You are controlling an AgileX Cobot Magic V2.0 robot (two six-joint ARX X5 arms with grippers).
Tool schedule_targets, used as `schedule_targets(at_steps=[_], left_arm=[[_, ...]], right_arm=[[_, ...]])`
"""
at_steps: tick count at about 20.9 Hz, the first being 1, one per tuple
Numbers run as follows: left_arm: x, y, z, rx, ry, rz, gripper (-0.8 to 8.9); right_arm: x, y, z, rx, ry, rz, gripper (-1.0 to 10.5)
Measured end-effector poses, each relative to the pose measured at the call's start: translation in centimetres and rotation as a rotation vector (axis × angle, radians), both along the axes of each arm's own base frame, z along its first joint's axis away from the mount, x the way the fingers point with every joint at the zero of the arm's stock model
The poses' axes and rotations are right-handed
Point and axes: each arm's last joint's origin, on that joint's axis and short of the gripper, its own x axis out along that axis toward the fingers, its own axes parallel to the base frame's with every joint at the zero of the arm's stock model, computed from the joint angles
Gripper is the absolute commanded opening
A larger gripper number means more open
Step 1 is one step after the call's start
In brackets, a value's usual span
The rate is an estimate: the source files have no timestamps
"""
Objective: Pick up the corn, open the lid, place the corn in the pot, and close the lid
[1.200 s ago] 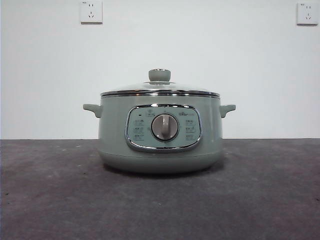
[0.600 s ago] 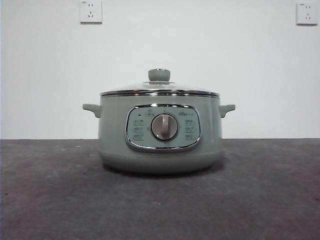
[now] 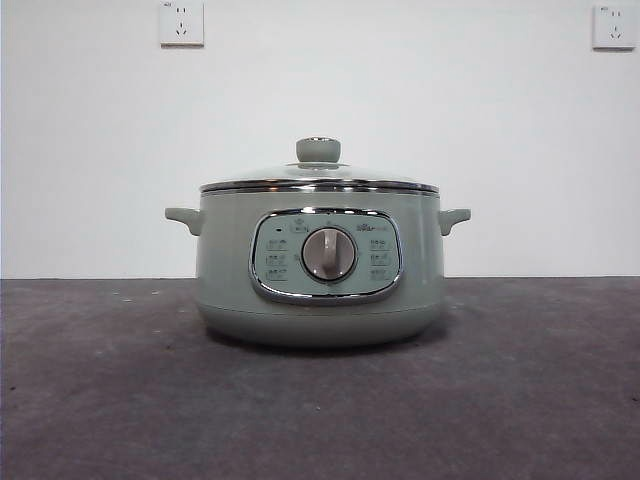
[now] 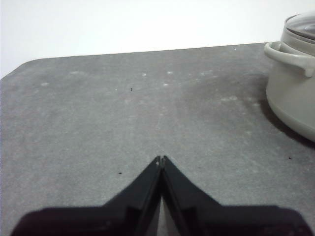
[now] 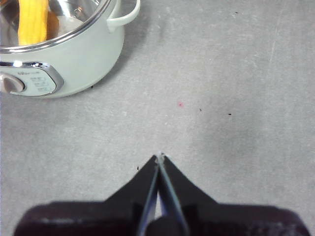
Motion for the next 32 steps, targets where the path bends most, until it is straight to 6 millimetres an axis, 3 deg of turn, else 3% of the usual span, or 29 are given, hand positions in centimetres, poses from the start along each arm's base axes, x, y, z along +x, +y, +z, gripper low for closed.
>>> schedule_targets(at_steps=[9, 14, 16, 19, 22, 25, 28, 32], left_arm=[[0.1, 0.0, -0.2, 0.001, 0.023, 0.0, -0.01], [0.2, 0.0, -0.3, 0.002, 0.037, 0.0, -0.01], [0.2, 0.0, -0.3, 0.002, 0.038, 0.0, -0.01], [0.2, 0.0, -0.3, 0.002, 0.04, 0.0, -0.01], [0.2, 0.0, -0.3, 0.002, 0.041, -0.001, -0.01], [0.2, 0.0, -0.3, 0.002, 0.042, -0.001, -0.01], [0.2, 0.0, -0.3, 0.002, 0.043, -0.001, -0.01], [0.2, 0.0, -0.3, 0.004, 0.044, -0.001, -0.01]], right_arm=[[0.0, 0.0, 0.0, -0.016, -0.007, 0.003, 0.0], [0.9, -1.4, -0.2, 0.007, -0.337, -0.085, 0.0], [1.0, -2.8, -2.0, 0.102, -0.488, -0.08, 0.0], [0.4, -5.1, -7.2, 0.13, -0.624, -0.163, 0.0], [0.3, -6.4, -12.6, 0.103, -0.623, -0.255, 0.0], [0.1, -7.0, -16.7, 0.118, -0.593, -0.302, 0.0], [-0.1, -7.5, -19.0, 0.149, -0.582, -0.358, 0.0], [-0.5, -7.8, -19.0, 0.154, -0.598, -0.394, 0.0]])
